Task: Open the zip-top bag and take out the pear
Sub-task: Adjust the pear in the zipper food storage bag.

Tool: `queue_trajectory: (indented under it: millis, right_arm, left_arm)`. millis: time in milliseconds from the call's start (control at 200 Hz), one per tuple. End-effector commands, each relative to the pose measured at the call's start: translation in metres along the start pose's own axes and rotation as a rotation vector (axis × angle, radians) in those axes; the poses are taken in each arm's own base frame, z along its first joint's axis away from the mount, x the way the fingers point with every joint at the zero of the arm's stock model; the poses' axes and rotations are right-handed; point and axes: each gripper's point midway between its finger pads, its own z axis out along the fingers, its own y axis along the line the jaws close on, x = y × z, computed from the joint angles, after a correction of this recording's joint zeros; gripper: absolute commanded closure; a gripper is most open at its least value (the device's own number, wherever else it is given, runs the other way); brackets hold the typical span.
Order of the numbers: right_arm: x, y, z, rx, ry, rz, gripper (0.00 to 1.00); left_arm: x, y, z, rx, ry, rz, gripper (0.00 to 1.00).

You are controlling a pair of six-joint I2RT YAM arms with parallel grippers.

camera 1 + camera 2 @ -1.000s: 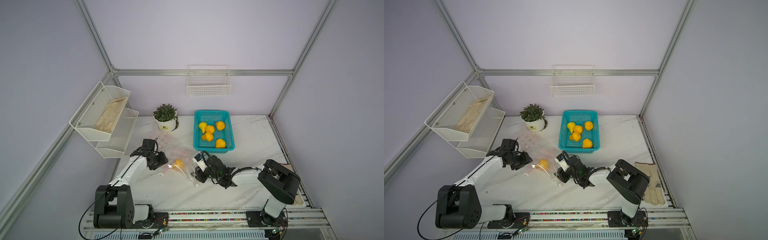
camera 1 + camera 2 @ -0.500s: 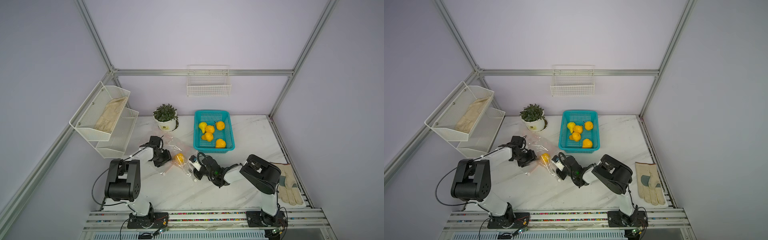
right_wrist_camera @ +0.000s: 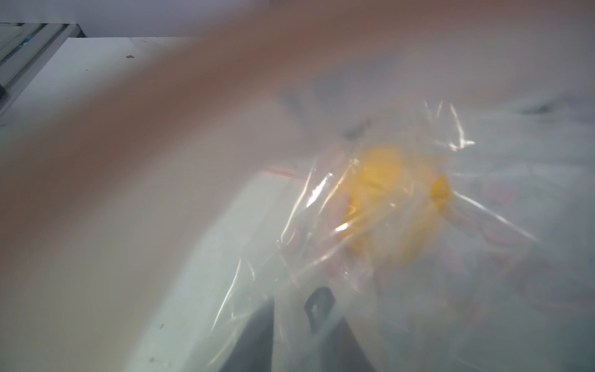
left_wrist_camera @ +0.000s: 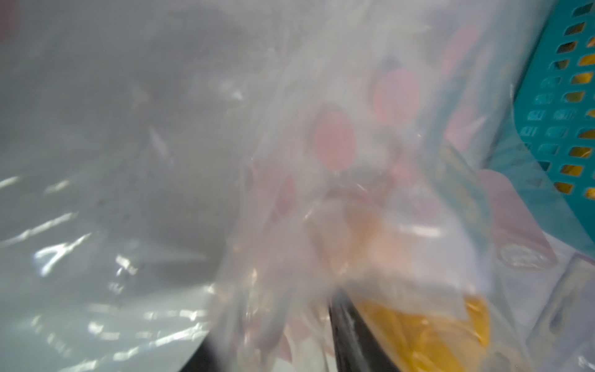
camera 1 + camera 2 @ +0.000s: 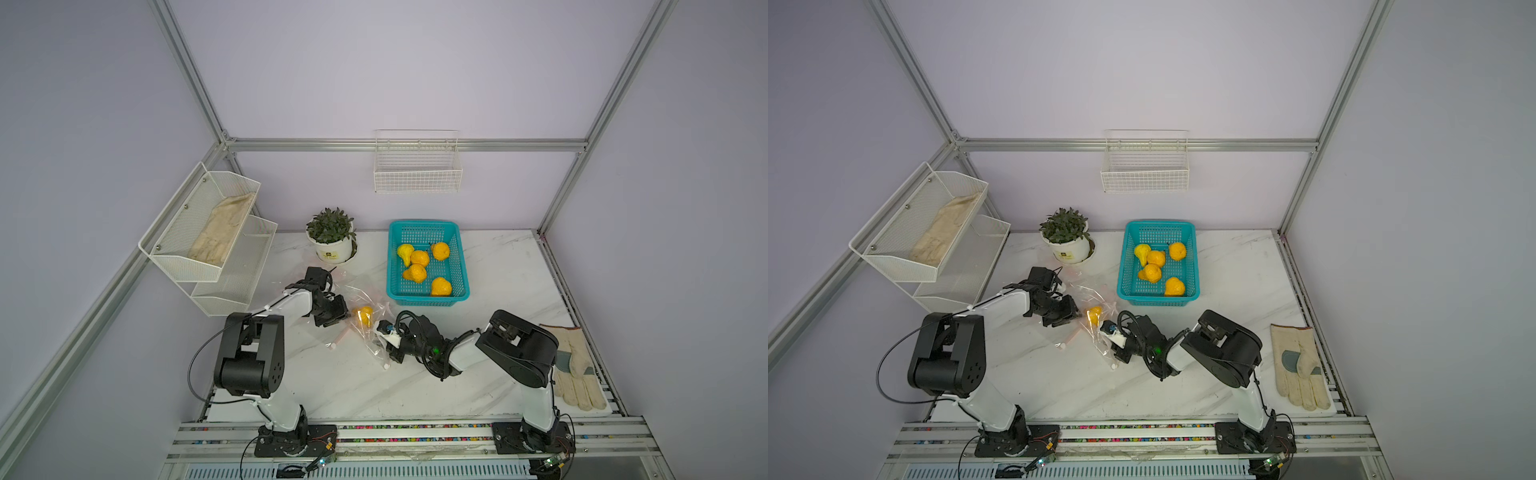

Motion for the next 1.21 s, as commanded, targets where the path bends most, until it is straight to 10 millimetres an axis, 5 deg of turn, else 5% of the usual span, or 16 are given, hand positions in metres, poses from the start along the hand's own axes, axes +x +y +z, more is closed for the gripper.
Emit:
queue_trajectory:
  millis: [0,190,370,725,1000,1200]
  right_arm:
    - [-0.021,-0.018,-0.009,0.108,-0.065,0.000,0.72]
    - [-0.023,-0.019,-0.013,0.114,-0.064,0.003,0.72]
    - [-0.021,-0.020,-0.010,0.120,-0.052,0.006,0.72]
    - [-0.021,-0.030,-0.005,0.167,-0.038,0.024,0.63]
    - [-0.013,-0.031,0.009,0.157,-0.001,0.041,0.54]
    - [-0.009,-0.019,0.025,0.064,0.011,0.066,0.43]
  left_arm:
    - [-0.019,0.005,-0.053,-0.093,-0.177,0.031,0.40]
    - [-0.051,-0.019,-0.117,-0.076,-0.334,0.070,0.35]
    - [-0.063,-0.048,-0.121,0.019,-0.315,0.076,0.37]
    - [-0.054,-0.067,-0.005,0.068,-0.043,0.087,0.42]
    - [-0.028,-0.078,0.037,0.090,0.091,0.145,0.44]
    - [-0.002,-0.070,0.052,0.080,0.155,0.153,0.65]
